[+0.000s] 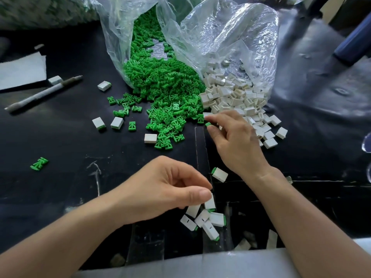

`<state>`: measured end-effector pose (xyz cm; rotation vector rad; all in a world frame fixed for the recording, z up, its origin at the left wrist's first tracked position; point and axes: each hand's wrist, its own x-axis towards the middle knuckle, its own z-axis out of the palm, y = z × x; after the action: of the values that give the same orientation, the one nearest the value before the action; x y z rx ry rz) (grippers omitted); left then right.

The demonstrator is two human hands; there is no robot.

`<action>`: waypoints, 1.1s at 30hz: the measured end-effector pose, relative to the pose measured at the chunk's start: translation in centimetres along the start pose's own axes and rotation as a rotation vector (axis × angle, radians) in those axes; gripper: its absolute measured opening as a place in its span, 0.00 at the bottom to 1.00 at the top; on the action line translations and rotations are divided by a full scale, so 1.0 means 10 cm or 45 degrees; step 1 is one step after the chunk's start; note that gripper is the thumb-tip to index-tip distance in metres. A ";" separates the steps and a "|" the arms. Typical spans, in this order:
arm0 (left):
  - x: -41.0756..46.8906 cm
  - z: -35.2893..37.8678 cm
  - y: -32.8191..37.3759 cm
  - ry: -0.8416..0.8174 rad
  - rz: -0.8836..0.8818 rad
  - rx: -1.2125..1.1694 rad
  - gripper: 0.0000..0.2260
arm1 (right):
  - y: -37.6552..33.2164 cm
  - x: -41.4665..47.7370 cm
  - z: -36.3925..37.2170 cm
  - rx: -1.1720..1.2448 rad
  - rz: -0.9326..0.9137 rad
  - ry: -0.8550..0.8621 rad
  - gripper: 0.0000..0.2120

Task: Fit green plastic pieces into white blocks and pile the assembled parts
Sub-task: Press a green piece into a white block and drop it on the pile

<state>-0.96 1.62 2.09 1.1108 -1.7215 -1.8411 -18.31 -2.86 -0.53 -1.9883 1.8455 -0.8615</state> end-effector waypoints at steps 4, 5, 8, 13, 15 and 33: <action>0.01 -0.01 0.04 0.146 0.034 -0.079 0.12 | -0.02 0.05 0.02 -0.203 -0.033 -0.190 0.21; 0.01 -0.02 0.04 0.168 0.039 -0.095 0.12 | -0.02 0.06 0.03 -0.283 -0.035 -0.259 0.23; 0.01 -0.02 0.03 0.177 0.029 -0.101 0.12 | -0.01 0.07 0.06 -0.441 -0.055 -0.334 0.25; 0.02 -0.03 0.00 0.186 -0.006 -0.027 0.14 | 0.03 0.07 0.04 -0.377 -0.060 -0.198 0.25; 0.02 -0.03 0.00 0.190 -0.010 -0.031 0.12 | 0.03 0.06 0.03 -0.322 -0.043 -0.179 0.22; 0.04 -0.06 -0.02 0.273 0.027 -0.029 0.12 | -0.14 -0.06 -0.04 -0.161 -0.185 -0.502 0.18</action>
<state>-0.68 0.92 1.81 1.2268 -1.5805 -1.6578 -17.46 -2.00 0.44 -2.1987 1.5795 -0.3551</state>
